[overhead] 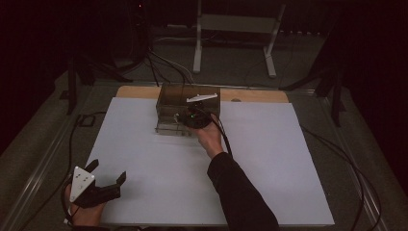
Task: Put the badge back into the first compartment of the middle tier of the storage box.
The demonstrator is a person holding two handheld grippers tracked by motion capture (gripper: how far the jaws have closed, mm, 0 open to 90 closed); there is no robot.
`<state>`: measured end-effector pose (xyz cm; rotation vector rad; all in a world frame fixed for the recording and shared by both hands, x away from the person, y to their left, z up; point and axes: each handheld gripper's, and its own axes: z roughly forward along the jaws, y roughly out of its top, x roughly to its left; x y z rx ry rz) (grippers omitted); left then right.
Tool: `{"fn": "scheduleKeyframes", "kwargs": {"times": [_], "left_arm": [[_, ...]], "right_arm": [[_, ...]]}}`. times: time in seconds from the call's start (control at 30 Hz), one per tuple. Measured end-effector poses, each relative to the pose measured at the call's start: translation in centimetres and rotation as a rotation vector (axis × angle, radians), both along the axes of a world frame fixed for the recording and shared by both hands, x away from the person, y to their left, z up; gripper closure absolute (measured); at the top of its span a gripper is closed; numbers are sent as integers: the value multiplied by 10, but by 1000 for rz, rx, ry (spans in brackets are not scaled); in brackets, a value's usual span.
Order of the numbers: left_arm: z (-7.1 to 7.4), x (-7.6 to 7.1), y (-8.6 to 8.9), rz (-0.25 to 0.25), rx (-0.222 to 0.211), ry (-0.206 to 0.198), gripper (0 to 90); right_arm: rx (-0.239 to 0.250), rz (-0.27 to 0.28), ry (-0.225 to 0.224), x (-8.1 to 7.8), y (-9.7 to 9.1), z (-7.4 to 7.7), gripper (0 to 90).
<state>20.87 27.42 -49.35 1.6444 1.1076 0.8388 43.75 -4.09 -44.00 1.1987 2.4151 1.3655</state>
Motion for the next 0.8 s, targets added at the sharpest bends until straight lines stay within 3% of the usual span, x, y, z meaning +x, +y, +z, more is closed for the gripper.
{"fn": "scheduleKeyframes", "kwargs": {"times": [0.8], "left_arm": [[0, 0, 1, 1, -3, -2, 4]], "right_arm": [[-11, -2, 22, 2, 16, -12, 872]]}}
